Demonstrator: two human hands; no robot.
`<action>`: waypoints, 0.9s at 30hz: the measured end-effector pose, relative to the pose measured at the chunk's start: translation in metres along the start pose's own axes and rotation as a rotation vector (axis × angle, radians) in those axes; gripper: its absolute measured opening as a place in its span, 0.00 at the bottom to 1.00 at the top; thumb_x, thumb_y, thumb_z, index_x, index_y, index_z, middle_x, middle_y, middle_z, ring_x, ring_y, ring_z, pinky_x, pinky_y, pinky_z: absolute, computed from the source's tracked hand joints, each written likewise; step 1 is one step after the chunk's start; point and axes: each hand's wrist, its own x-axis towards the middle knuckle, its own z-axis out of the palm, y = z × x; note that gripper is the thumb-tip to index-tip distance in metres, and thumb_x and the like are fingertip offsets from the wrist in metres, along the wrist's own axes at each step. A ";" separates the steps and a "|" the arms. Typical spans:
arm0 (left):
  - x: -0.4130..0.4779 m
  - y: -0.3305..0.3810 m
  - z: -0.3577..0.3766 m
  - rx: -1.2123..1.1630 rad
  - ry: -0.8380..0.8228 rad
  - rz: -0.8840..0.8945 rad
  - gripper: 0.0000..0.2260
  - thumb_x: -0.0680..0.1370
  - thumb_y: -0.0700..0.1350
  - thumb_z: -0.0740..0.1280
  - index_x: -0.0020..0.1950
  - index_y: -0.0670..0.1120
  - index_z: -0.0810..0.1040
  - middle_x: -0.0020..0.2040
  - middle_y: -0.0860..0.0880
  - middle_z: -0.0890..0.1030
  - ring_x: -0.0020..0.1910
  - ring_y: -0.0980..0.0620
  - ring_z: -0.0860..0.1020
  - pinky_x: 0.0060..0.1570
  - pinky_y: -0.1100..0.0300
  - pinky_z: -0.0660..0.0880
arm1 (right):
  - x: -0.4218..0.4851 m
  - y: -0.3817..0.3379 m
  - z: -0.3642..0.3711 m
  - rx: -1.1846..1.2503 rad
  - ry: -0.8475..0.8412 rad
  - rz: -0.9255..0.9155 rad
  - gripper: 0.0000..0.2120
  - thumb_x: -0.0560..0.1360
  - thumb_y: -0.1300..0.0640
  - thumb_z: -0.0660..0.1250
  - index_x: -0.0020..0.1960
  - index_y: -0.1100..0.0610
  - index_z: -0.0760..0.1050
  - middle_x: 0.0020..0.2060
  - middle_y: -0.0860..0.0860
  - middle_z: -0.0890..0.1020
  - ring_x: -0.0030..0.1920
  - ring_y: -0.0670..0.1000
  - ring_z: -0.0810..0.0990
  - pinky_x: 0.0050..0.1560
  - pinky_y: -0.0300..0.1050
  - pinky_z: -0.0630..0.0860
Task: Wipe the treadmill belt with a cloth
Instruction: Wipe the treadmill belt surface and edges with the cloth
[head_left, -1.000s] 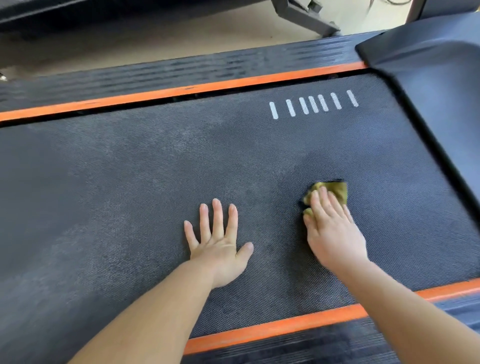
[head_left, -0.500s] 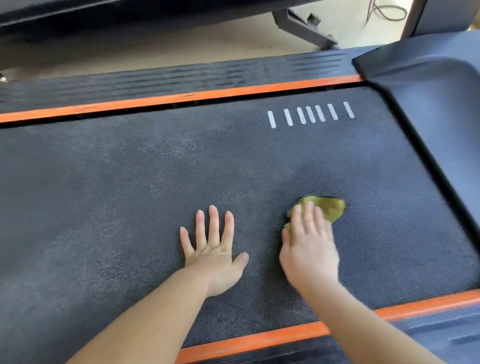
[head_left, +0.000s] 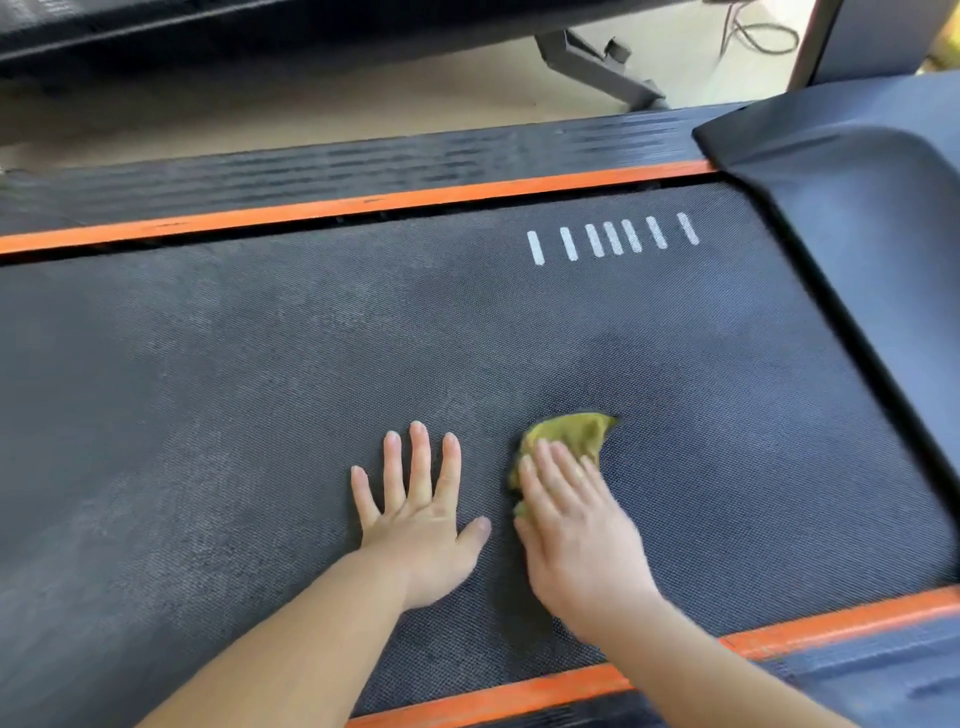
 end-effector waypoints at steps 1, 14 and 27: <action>0.001 0.001 -0.001 -0.004 -0.005 0.000 0.39 0.81 0.67 0.48 0.74 0.55 0.20 0.70 0.48 0.14 0.69 0.43 0.16 0.71 0.31 0.28 | -0.013 -0.004 0.001 0.020 -0.030 -0.104 0.25 0.81 0.48 0.58 0.75 0.59 0.71 0.76 0.55 0.69 0.78 0.56 0.65 0.76 0.58 0.64; 0.040 0.036 -0.090 0.210 0.272 0.070 0.52 0.72 0.74 0.64 0.83 0.50 0.42 0.83 0.43 0.37 0.81 0.36 0.39 0.78 0.37 0.45 | 0.025 0.068 -0.036 -0.086 -0.128 0.138 0.30 0.84 0.44 0.46 0.79 0.59 0.63 0.80 0.56 0.61 0.80 0.58 0.60 0.78 0.53 0.52; 0.110 0.013 -0.096 0.076 0.029 0.072 0.72 0.52 0.84 0.66 0.70 0.57 0.16 0.70 0.45 0.14 0.69 0.42 0.16 0.72 0.32 0.29 | 0.146 0.098 -0.048 -0.085 -0.052 0.285 0.30 0.85 0.44 0.42 0.83 0.53 0.42 0.82 0.51 0.42 0.82 0.52 0.40 0.81 0.51 0.40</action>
